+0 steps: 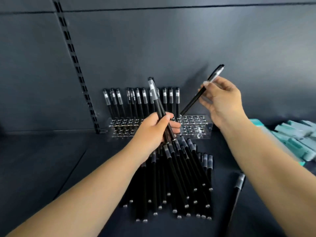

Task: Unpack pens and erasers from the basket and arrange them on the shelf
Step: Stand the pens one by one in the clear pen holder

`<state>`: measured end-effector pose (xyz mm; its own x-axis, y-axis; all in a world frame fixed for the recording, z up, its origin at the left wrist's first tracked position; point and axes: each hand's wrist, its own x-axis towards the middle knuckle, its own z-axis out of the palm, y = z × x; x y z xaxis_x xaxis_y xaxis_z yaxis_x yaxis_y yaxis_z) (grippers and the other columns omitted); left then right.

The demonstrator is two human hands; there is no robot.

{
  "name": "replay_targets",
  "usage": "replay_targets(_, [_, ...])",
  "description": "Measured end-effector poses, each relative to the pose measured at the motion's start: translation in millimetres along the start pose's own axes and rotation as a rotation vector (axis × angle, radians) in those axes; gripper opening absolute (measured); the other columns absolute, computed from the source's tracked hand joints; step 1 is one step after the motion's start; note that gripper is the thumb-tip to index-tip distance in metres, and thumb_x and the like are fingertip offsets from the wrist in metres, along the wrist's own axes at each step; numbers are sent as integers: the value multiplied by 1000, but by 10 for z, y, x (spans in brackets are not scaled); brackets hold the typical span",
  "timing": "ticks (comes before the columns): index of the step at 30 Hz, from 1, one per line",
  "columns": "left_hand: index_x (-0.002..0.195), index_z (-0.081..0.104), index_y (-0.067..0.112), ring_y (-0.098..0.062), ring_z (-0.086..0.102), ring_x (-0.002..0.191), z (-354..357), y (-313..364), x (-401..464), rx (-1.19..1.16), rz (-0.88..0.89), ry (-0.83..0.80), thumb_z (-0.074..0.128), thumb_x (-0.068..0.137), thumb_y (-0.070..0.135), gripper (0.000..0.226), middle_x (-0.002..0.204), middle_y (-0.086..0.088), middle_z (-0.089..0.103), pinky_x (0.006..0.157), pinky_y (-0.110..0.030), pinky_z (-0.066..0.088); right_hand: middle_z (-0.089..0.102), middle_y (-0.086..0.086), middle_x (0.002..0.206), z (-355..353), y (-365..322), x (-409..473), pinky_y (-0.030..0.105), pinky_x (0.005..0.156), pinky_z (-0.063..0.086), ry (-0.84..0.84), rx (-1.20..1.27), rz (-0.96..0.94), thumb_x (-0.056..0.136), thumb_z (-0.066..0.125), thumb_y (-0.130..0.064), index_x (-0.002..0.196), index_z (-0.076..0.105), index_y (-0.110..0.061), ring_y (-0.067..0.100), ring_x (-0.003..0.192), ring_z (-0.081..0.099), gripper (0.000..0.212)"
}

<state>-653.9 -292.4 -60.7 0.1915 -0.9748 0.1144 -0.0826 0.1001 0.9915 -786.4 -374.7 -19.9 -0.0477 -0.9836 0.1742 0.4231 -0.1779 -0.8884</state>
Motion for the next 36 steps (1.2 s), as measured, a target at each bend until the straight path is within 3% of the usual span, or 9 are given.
replay_targets(5, [92, 55, 24, -12, 58, 108, 112, -71, 402, 62, -47, 0, 39, 98, 22, 17, 103, 7, 63, 98, -41, 45, 54, -5, 73, 49, 126, 318, 28, 72, 53, 67, -120, -136, 89, 54, -4, 106, 59, -18, 13, 77, 56, 23])
replay_targets(8, [90, 58, 26, -16, 53, 116, 38, -211, 522, 98, -76, 32, 41, 97, 27, 18, 111, 6, 63, 101, -46, 41, 64, -4, 81, 45, 287, 420, 46, 88, 51, 11, -379, -201, 85, 56, -11, 97, 63, -27, 18, 84, 62, 21])
replay_targets(17, [92, 55, 26, 1, 57, 106, -36, -280, 561, 117, -23, 3, 37, 98, 24, 18, 109, 14, 62, 102, -40, 41, 58, -12, 75, 0, 286, 413, 42, 86, 51, -98, -761, -358, 87, 54, -9, 90, 60, -25, 19, 90, 62, 17])
replay_targets(19, [91, 54, 26, 1, 56, 107, -23, -297, 557, 128, -13, 6, 37, 98, 24, 18, 108, 15, 62, 98, -32, 44, 56, -14, 73, 0, 287, 409, 42, 85, 51, -115, -804, -358, 87, 54, -9, 91, 62, -23, 22, 90, 62, 16])
replay_targets(22, [92, 53, 29, 1, 55, 110, -14, -270, 540, 184, 7, 5, 36, 99, 23, 19, 109, 15, 61, 75, -4, 45, 58, -9, 75, -5, 360, 376, 42, 85, 51, -130, -834, -346, 87, 55, -11, 94, 64, -11, 24, 90, 63, 12])
replay_targets(23, [92, 54, 29, 0, 55, 110, -17, -266, 537, 185, 1, 11, 37, 98, 22, 19, 109, 15, 61, 76, -6, 46, 60, -7, 78, -11, 383, 367, 42, 85, 52, -137, -843, -332, 87, 55, -11, 97, 64, -8, 23, 90, 63, 14])
replay_targets(27, [91, 58, 24, -3, 58, 106, -44, -226, 541, 29, -110, 12, 43, 97, 14, 19, 104, 10, 64, 95, -41, 47, 66, 1, 86, -14, 363, 372, 43, 86, 51, -130, -775, -321, 85, 57, -12, 89, 66, -18, 22, 91, 64, 11])
replay_targets(31, [97, 58, 19, -5, 59, 104, -59, -183, 540, -13, -148, -9, 44, 96, 10, 17, 110, 4, 64, 89, -38, 51, 65, -12, 79, 5, 307, 368, 42, 88, 51, -93, -663, -346, 84, 56, -12, 74, 61, -39, 17, 89, 65, 30])
replay_targets(36, [101, 58, 19, -1, 58, 103, -63, -185, 544, -4, -154, -10, 43, 96, 11, 18, 111, 4, 64, 91, -40, 50, 64, -5, 79, -11, 465, 351, 39, 86, 52, -105, -809, -303, 87, 55, -9, 94, 67, -10, 19, 86, 63, 13])
